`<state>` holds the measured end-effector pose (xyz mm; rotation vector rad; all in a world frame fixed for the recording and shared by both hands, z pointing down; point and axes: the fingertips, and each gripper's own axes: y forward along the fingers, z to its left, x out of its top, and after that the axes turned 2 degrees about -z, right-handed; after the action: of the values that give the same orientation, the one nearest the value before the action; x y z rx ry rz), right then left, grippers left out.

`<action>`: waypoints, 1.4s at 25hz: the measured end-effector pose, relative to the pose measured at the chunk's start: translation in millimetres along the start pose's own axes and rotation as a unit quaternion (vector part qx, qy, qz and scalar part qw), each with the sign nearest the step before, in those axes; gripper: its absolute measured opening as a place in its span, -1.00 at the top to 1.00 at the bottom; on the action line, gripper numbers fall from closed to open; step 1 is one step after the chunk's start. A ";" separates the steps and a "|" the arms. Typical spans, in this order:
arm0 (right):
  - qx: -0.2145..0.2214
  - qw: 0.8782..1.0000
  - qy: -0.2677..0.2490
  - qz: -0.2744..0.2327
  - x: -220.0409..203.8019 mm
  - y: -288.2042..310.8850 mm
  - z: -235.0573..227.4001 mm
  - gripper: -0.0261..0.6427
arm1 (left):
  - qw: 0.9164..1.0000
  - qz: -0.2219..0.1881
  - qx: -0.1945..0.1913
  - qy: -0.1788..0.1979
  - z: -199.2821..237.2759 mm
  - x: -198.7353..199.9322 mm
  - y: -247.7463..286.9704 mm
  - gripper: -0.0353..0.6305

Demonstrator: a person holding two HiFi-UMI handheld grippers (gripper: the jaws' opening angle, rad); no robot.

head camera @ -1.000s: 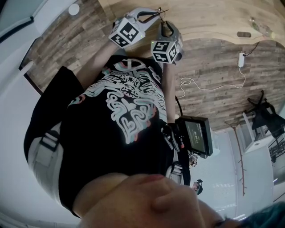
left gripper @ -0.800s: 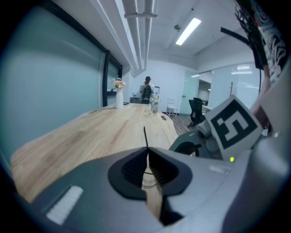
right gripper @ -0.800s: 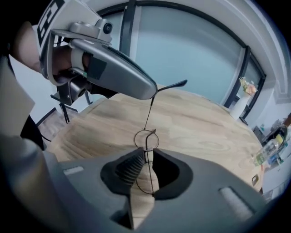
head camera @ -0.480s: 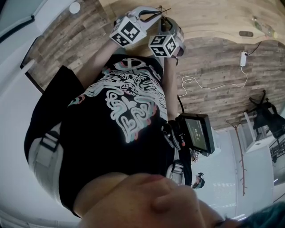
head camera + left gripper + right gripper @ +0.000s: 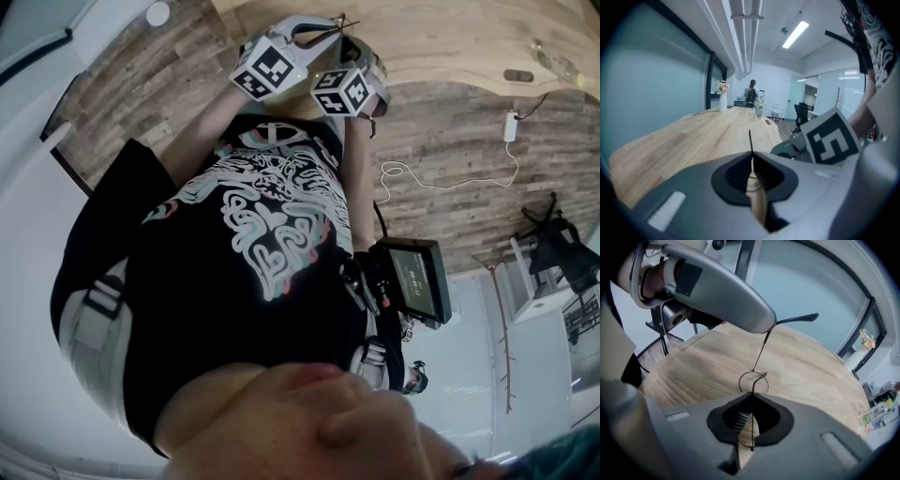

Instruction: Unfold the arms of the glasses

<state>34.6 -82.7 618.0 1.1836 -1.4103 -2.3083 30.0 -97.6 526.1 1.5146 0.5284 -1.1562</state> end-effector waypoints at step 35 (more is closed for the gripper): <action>0.004 0.963 0.186 -0.193 21.9 -50.7 -31.5 0.91 | 0.998 -0.003 0.035 -0.051 32.0 -8.6 7.5 0.90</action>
<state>54.2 -88.4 557.7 1.9191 -1.1318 -2.1366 20.4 -127.2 539.8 1.5057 0.4278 -1.2617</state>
